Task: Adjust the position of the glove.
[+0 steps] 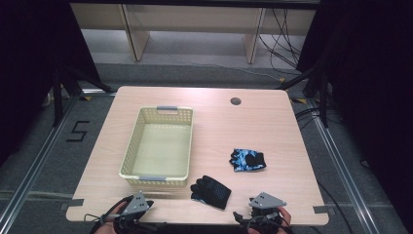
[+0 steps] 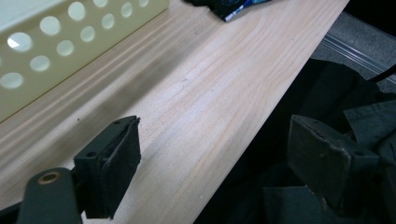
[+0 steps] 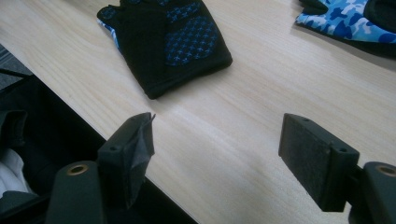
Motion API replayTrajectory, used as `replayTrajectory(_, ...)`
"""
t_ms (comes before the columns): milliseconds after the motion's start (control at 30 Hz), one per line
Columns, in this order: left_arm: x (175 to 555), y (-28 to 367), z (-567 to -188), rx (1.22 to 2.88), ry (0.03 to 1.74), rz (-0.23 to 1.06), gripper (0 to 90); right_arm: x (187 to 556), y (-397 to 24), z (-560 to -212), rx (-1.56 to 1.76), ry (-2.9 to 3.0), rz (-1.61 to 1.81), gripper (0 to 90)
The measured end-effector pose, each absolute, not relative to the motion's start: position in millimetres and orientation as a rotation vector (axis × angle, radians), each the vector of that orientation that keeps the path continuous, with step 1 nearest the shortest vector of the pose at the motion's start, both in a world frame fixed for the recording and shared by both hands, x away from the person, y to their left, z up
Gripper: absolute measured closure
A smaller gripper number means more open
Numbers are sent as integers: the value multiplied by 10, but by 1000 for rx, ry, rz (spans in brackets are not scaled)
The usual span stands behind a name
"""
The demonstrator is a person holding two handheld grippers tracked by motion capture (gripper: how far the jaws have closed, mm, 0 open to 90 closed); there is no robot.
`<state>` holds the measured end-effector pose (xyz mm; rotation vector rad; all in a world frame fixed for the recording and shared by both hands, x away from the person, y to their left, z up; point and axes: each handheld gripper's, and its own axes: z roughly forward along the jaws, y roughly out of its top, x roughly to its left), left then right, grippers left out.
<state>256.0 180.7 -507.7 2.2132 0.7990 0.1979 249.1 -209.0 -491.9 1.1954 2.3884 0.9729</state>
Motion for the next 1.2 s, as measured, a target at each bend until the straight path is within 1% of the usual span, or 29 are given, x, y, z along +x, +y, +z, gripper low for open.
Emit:
replayTrajectory(267, 2557, 1803, -5083, 2208, 807, 186, 172, 2502, -2115, -4907, 1194, 2381, 970, 300)
replayTrajectory(367, 2572, 1805, -5088, 2215, 810, 208, 172, 2509, -2130, -4889, 1209, 2366, 989, 324)
replayTrajectory(500, 2570, 1805, -5080, 2203, 808, 188, 174, 2542, -2157, -4889, 1181, 2363, 1019, 342)
replayTrajectory(567, 2567, 1799, -5078, 2197, 815, 183, 178, 2545, -2155, -4872, 1205, 2343, 1043, 345)
replayTrajectory(600, 2556, 1776, -5084, 2165, 823, 172, 178, 2545, -2155, -4872, 1205, 2343, 1043, 345)
replayTrajectory(633, 2558, 1782, -5077, 2188, 826, 173, 182, 2565, -2163, -4870, 1193, 2346, 1073, 345)
replayTrajectory(700, 2564, 1762, -5073, 2182, 796, 177, 184, 2600, -2172, -4856, 1199, 2327, 1100, 344)
replayTrajectory(733, 2561, 1743, -5071, 2183, 812, 173, 185, 2616, -2168, -4857, 1203, 2319, 1108, 343)
replayTrajectory(833, 2565, 1706, -5059, 2188, 789, 175, 190, 2707, -2138, -4867, 1233, 2320, 1128, 339)
replayTrajectory(867, 2556, 1679, -5066, 2165, 806, 167, 192, 2766, -2105, -4855, 1215, 2328, 1113, 358)
replayTrajectory(900, 2562, 1675, -5058, 2180, 787, 158, 192, 2766, -2105, -4855, 1215, 2328, 1113, 358)
replayTrajectory(933, 2557, 1659, -5058, 2171, 793, 170, 193, 2792, -2077, -4852, 1216, 2323, 1106, 364)
replayTrajectory(967, 2578, 1664, -5055, 2198, 763, 187, 194, 2826, -2057, -4849, 1195, 2337, 1094, 379)
replayTrajectory(1033, 2561, 1647, -5061, 2198, 773, 184, 195, 2888, -1997, -4853, 1178, 2347, 1105, 409)
replayTrajectory(1067, 2558, 1646, -5050, 2200, 750, 184, 195, 2954, -1947, -4858, 1165, 2374, 1092, 443)
replayTrajectory(1167, 2562, 1651, -5050, 2202, 753, 190, 195, 3050, -1889, -4875, 1140, 2395, 1069, 479)
replayTrajectory(1200, 2556, 1653, -5055, 2193, 778, 191, 195, 3082, -1875, -4877, 1145, 2406, 1072, 488)
